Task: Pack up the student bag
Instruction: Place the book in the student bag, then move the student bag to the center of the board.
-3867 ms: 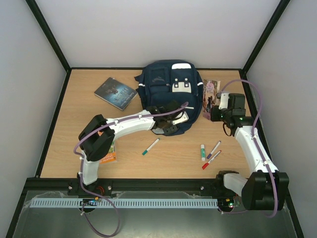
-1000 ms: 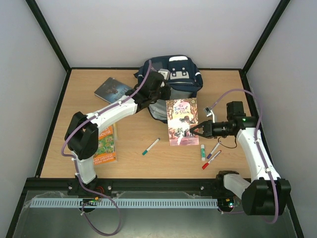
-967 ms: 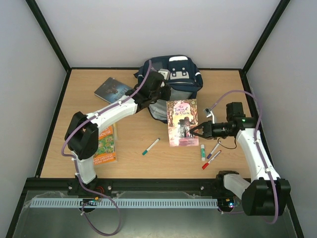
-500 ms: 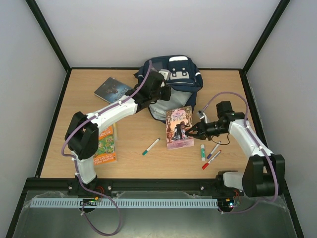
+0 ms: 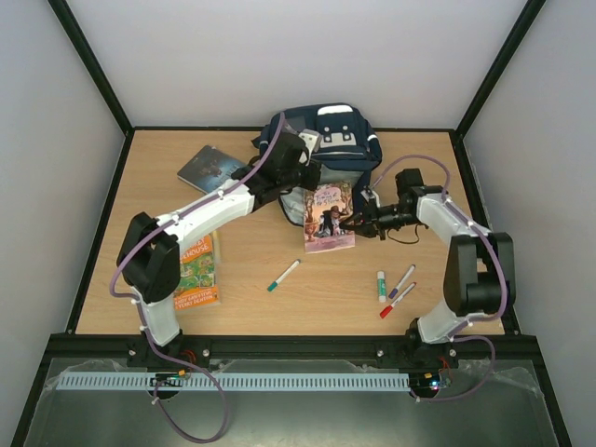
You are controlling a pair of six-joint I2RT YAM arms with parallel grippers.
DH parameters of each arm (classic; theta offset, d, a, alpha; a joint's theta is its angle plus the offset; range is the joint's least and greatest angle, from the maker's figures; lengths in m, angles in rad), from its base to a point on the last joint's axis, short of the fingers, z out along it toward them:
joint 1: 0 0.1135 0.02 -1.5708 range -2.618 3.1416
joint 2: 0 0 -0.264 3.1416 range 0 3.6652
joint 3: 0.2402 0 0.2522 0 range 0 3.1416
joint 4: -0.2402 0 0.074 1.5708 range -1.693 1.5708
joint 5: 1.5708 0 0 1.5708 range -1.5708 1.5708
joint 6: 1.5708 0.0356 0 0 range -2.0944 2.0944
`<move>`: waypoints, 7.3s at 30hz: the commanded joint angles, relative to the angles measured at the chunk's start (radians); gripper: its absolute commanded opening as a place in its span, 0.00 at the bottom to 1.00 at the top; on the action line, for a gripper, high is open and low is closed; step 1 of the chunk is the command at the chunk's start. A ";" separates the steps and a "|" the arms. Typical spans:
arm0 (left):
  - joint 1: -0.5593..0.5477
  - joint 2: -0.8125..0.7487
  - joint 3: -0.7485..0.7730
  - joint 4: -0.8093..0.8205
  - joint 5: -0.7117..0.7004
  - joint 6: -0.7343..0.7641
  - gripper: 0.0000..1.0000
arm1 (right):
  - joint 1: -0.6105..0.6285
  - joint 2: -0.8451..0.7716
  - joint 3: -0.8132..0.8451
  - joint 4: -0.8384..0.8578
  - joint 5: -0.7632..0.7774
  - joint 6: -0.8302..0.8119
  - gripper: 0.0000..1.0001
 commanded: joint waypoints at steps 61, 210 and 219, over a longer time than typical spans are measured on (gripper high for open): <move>-0.105 -0.306 -0.231 0.062 -0.042 0.168 0.02 | 0.030 0.171 0.155 0.202 0.481 -0.146 0.53; 0.205 0.064 0.077 -0.287 0.083 -0.156 0.89 | 0.443 -0.521 -0.361 0.419 1.048 -0.471 0.57; 0.260 -0.269 -0.246 -0.386 0.017 -0.182 0.91 | 0.443 -0.504 -0.359 0.424 1.108 -0.472 0.57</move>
